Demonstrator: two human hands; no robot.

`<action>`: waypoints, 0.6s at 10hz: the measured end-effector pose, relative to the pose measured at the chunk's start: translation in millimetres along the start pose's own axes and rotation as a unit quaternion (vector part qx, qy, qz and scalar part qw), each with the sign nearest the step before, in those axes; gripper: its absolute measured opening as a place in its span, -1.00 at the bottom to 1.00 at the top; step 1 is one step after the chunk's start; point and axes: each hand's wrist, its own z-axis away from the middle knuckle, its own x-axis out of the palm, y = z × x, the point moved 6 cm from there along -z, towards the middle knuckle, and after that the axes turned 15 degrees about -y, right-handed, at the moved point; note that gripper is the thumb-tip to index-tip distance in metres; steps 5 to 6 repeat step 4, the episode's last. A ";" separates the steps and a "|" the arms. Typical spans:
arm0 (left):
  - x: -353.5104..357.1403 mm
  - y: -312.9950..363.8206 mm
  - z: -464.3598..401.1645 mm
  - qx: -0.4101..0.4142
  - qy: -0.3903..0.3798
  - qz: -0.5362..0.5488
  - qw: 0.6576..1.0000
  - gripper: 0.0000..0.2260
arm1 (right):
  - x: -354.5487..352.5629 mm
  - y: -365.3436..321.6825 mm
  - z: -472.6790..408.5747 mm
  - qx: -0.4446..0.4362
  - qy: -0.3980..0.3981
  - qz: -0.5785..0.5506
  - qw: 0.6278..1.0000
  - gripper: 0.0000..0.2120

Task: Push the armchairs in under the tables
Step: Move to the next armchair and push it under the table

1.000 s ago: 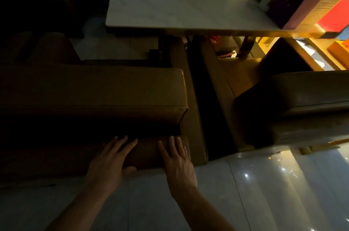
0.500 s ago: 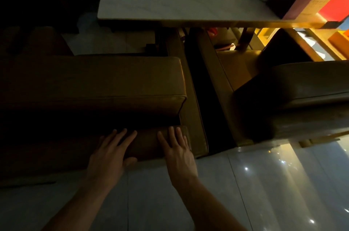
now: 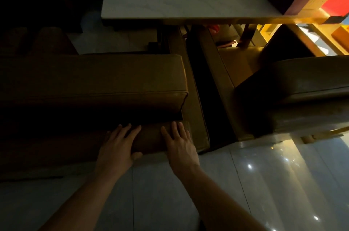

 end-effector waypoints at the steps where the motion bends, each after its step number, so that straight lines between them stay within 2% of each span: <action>1: -5.9 7.0 14.1 -0.011 -0.012 0.016 1.000 -0.28 | -6.6 -1.7 7.7 -0.003 -0.007 -0.009 1.000 -0.30; 4: -32.7 -6.8 92.9 -0.014 0.019 0.048 0.999 -0.36 | -21.8 -2.6 67.7 0.017 -0.025 -0.033 0.999 -0.26; 6: -32.7 -6.8 92.9 -0.014 0.019 0.048 0.999 -0.36 | -21.8 -2.6 67.7 0.017 -0.025 -0.033 0.999 -0.26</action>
